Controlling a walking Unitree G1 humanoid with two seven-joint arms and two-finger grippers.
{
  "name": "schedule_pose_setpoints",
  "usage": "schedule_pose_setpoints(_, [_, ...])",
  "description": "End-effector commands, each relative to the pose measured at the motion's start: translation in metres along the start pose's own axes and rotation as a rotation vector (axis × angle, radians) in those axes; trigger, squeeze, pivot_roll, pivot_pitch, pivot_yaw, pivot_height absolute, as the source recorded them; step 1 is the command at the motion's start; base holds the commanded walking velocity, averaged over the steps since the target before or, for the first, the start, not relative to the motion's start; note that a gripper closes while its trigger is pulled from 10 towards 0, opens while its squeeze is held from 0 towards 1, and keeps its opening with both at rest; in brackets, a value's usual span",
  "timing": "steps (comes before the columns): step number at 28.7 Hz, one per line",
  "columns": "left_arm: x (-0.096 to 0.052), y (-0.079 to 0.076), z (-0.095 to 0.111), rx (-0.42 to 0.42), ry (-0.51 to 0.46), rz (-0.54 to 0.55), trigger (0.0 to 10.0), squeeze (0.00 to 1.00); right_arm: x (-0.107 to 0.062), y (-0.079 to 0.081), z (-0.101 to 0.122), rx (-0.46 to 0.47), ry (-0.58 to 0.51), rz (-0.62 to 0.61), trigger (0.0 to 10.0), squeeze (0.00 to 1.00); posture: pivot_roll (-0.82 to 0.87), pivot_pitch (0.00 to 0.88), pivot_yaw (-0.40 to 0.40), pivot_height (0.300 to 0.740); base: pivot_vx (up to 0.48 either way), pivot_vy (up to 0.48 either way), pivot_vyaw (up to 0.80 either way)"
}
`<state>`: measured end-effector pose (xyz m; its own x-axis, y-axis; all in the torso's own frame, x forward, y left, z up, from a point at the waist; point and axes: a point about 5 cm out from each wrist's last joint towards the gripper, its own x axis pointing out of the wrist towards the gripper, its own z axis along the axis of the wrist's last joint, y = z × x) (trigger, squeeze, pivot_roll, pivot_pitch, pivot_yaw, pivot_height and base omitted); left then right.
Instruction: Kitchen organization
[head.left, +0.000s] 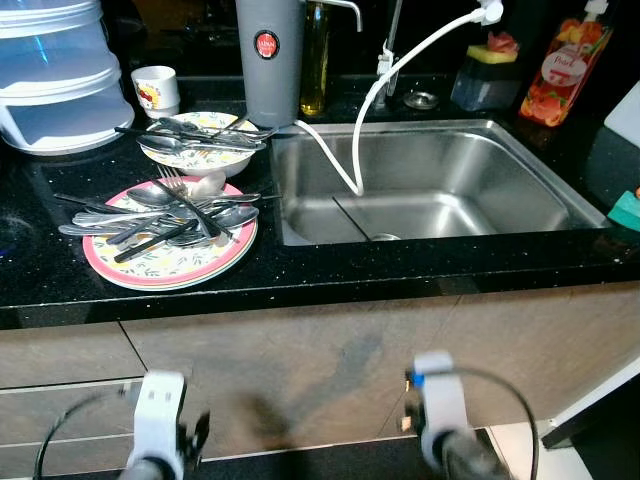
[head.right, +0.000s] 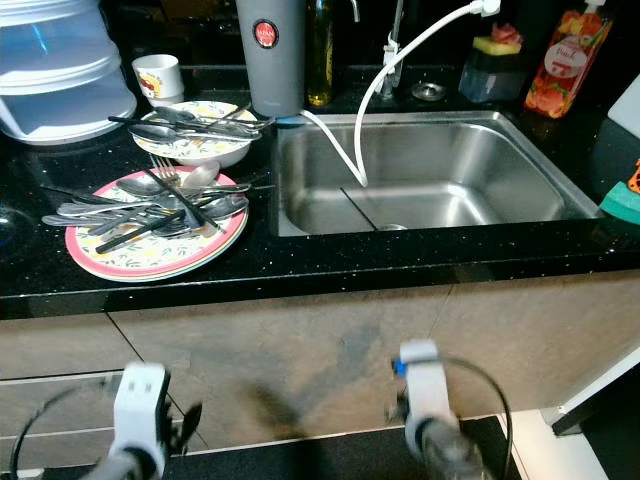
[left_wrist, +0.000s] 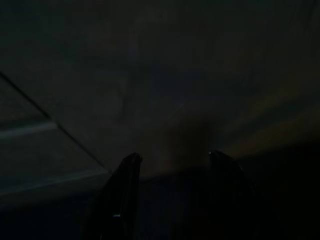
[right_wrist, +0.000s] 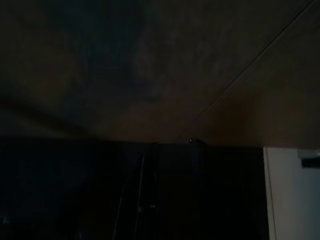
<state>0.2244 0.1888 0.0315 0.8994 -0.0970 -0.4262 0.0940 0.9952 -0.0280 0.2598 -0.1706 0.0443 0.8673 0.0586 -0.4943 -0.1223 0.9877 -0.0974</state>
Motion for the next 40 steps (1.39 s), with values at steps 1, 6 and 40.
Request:
schedule_pose_setpoints(1, [-0.009, 0.005, -0.030, 0.000, 0.103, 0.032, 10.0, 0.00, -0.005, 0.005, -0.038, -0.026, 0.146, 0.026, 10.0, 0.00, -0.02, 0.154, -0.002, 0.740, 0.000, 0.000, 0.00])
schedule_pose_setpoints(6, [-0.013, 0.009, -0.021, -0.003, 0.051, 0.052, 10.0, 0.00, -0.010, 0.005, -0.043, -0.037, 0.157, 0.044, 10.0, 0.00, -0.01, 0.159, -0.005, 0.740, 0.000, 0.000, 0.00])
schedule_pose_setpoints(40, [-0.012, 0.004, -0.021, -0.050, 0.012, 0.026, 10.0, 0.00, -0.004, 0.011, -0.034, 0.053, 0.093, -0.019, 10.0, 0.00, -0.01, 0.173, 0.000, 0.740, 0.000, 0.000, 0.00])
